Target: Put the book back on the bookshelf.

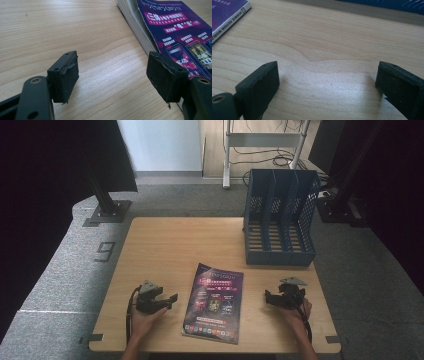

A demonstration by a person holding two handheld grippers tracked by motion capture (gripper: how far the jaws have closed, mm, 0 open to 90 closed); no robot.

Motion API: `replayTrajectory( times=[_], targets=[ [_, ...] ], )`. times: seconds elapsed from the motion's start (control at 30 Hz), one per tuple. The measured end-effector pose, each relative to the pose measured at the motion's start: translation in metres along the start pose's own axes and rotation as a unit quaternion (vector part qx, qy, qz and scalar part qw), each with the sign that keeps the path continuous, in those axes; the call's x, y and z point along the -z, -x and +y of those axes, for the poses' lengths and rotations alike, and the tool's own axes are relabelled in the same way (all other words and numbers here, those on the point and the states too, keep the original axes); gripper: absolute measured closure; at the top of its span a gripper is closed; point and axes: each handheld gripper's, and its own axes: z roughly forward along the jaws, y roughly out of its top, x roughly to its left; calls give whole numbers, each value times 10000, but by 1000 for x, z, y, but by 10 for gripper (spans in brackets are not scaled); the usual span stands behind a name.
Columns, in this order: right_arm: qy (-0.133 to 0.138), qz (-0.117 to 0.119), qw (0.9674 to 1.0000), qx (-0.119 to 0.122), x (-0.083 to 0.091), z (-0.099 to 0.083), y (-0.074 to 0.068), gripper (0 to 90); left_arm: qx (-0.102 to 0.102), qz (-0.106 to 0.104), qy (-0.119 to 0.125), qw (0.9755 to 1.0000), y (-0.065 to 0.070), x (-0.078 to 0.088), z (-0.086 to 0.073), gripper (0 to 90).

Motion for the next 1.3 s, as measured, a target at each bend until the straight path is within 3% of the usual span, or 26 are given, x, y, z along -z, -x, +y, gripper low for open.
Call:
replayTrajectory(
  times=[0.37,0.43,0.53,0.93,1.17,1.3],
  targets=[
    [-22,-28,10000,-39,3,-1,-1,92,18,-18,58,10000,2,3,1,253],
    [31,215,9996,-187,7,0,-2,130,7,-71,118,9999,2,4,1,250],
    [117,172,9998,-73,10,2,-6,132,-38,-88,195,9998,3,7,2,249],
    [577,632,9962,-141,23,8,-9,143,-20,-43,287,9996,3,10,2,257],
    [637,723,9952,-172,24,9,-13,154,22,-73,316,9995,4,10,2,257],
    [783,1036,9912,-257,26,11,-17,152,2,-107,365,9993,6,11,3,257]
  ],
)
